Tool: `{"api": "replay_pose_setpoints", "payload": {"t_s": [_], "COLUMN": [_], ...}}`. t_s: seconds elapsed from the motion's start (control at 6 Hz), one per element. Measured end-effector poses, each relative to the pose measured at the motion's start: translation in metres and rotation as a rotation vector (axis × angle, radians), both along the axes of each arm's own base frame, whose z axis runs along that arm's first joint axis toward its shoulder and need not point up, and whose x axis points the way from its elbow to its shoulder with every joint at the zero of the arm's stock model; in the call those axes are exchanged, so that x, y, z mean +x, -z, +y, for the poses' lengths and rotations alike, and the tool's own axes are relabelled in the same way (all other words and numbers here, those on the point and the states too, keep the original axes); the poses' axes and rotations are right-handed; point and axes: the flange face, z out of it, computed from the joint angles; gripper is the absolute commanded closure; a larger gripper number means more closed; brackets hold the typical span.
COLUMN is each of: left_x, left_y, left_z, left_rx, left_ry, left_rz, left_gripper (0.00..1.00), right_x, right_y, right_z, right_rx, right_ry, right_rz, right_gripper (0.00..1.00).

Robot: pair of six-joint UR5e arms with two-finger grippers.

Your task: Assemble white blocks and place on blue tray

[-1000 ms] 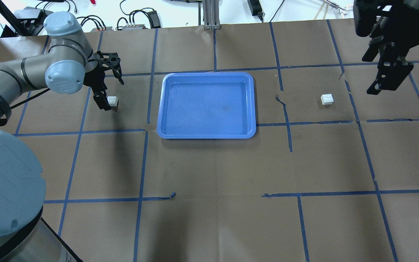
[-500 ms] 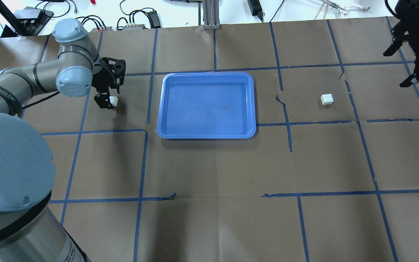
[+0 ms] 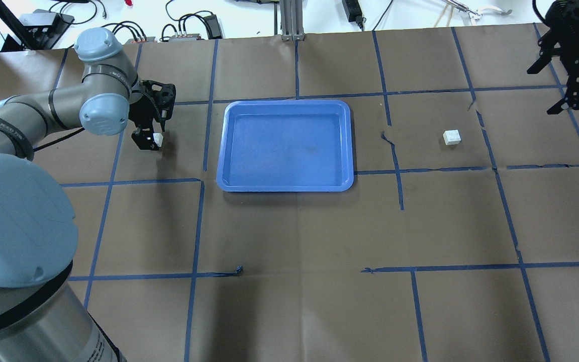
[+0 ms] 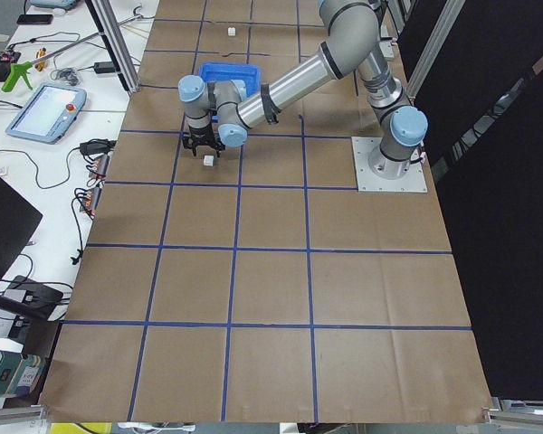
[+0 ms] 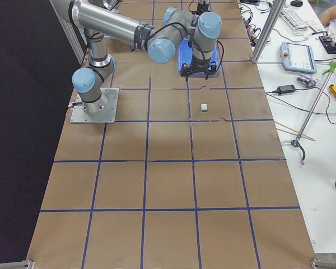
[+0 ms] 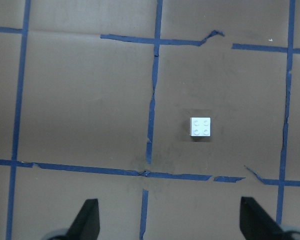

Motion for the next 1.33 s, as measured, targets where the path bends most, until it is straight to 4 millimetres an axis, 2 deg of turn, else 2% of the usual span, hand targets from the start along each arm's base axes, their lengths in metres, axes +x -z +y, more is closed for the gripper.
{"api": "replay_pose_setpoints", "payload": {"t_s": [0.17, 0.5, 0.67, 0.83, 1.0, 1.17, 1.33], "left_x": [0.009, 0.019, 0.02, 0.02, 0.02, 0.02, 0.021], "left_y": [0.004, 0.005, 0.003, 0.004, 0.004, 0.004, 0.004], "left_z": [0.004, 0.003, 0.001, 0.001, 0.001, 0.001, 0.002], "left_rx": [0.01, 0.005, 0.0, 0.0, 0.001, 0.001, 0.002], "left_ry": [-0.015, -0.026, -0.026, -0.026, -0.026, -0.025, -0.025], "left_rz": [0.005, 0.008, 0.008, 0.008, 0.009, 0.008, 0.005], "left_gripper": [0.18, 0.21, 0.33, 0.56, 0.62, 0.81, 0.9], "right_x": [-0.005, -0.004, -0.001, 0.001, 0.003, 0.004, 0.005], "right_y": [0.035, 0.116, 0.157, 0.186, 0.205, 0.218, 0.228], "right_z": [-0.021, -0.052, -0.057, -0.058, -0.059, -0.059, -0.057], "right_rx": [-0.008, -0.054, -0.064, -0.067, -0.066, -0.06, -0.05], "right_ry": [0.004, 0.017, 0.018, 0.013, -0.002, -0.02, -0.026], "right_rz": [-0.035, -0.175, -0.216, -0.238, -0.253, -0.263, -0.27], "right_gripper": [0.0, 0.0, 0.0, 0.0, 0.0, 0.0, 0.03]}}
